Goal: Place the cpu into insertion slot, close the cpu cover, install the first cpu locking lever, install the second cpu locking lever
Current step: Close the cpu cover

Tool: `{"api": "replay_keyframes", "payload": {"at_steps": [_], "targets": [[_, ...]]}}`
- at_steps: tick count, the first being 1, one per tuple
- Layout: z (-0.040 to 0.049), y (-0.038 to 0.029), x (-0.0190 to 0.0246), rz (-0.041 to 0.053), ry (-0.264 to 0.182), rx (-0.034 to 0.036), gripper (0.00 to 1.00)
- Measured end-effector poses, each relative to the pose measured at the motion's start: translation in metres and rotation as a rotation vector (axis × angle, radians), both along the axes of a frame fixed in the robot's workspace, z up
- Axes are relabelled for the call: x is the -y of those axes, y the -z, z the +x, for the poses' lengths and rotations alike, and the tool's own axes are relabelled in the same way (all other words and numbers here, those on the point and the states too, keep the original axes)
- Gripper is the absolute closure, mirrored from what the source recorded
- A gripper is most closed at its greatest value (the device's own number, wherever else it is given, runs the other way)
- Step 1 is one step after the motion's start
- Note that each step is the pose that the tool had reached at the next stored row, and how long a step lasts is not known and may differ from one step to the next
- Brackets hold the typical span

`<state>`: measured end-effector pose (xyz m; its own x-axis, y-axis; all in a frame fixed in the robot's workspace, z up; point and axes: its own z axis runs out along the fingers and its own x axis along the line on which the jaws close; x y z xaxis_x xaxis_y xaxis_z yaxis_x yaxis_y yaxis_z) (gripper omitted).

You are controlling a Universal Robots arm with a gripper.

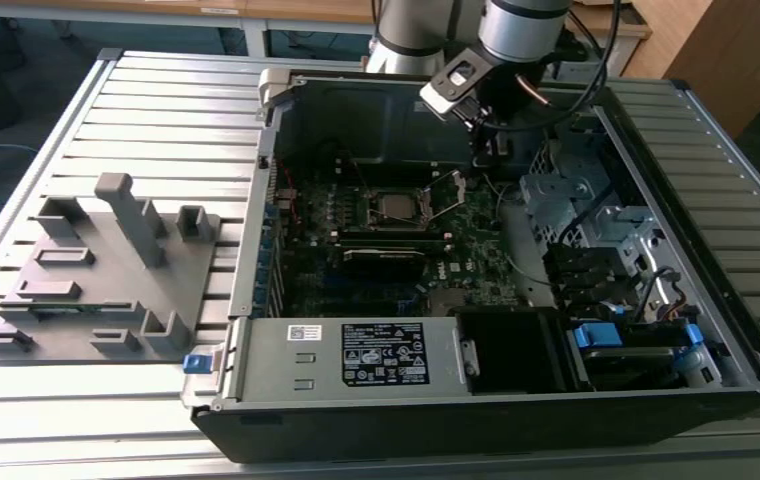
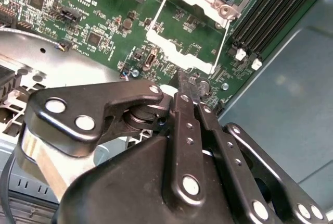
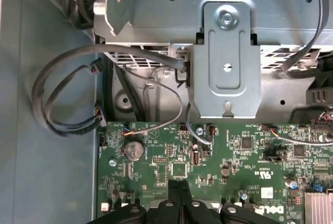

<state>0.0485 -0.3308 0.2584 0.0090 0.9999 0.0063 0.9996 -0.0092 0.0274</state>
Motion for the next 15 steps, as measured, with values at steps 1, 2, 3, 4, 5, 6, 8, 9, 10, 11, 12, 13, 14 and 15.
{"api": "replay_keyframes", "payload": {"at_steps": [1,2,3,4,5,6,8,9,10,11,12,13,14,15], "targets": [[0.0008,0.0004,0.0000,0.0001,0.000,0.0001,0.90],[0.0013,0.0009,-0.0001,0.0002,0.000,0.0001,0.90],[0.0016,0.0016,0.0000,0.0002,0.000,0.0001,0.90],[0.0020,0.0025,0.0000,0.0000,0.000,0.0001,0.90],[0.0023,0.0035,0.0000,0.0001,0.000,0.0001,0.90],[0.0026,0.0047,0.0000,0.0002,0.000,0.0001,0.90],[0.0031,0.0068,0.0000,0.0000,0.000,0.0000,0.90],[0.0033,0.0078,0.0000,-0.0001,0.000,0.0000,0.90],[0.0036,0.0087,0.0000,0.0001,0.000,0.0001,0.90],[0.0037,0.0092,0.0000,0.0001,0.000,0.0000,0.90],[0.0038,0.0094,0.0000,-0.0001,0.000,0.0000,0.90],[0.0039,0.0098,0.0000,0.0000,0.000,0.0000,0.90],[0.0040,0.0102,0.0000,0.0000,0.000,0.0001,0.90],[0.0041,0.0107,0.0000,0.0000,0.000,0.0000,0.90]]}}
